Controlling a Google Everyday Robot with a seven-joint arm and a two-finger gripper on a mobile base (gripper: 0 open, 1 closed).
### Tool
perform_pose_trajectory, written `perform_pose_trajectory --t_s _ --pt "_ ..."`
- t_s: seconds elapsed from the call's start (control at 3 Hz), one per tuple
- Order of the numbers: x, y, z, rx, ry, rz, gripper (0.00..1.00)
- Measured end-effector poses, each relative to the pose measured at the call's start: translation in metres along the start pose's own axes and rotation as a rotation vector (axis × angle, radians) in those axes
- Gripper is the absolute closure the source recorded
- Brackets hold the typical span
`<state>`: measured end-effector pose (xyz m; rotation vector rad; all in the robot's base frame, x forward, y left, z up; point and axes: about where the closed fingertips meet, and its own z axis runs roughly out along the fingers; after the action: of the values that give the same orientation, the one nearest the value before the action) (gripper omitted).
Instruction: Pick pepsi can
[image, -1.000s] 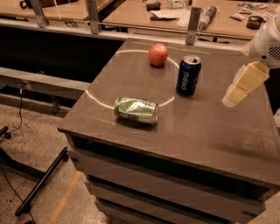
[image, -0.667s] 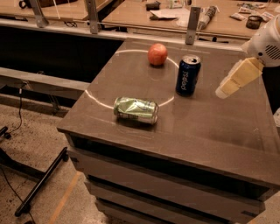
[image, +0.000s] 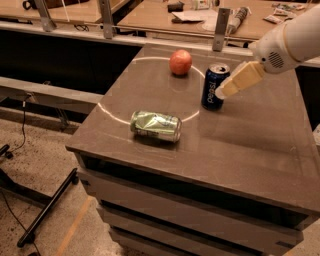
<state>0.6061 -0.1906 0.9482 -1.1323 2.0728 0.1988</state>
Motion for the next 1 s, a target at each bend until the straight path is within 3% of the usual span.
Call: perform_pose_trajectory --t_s 0.33,0.67,1.0 --pt "-0.014 0.002 0.03 -0.016 -0.032 -0.022 0.0" --pt "-0.014 0.005 0.056 -0.04 -0.035 -0.015 0.15" --pt "-0.013 0.007 0.069 -0.063 -0.033 0.007 0.39"
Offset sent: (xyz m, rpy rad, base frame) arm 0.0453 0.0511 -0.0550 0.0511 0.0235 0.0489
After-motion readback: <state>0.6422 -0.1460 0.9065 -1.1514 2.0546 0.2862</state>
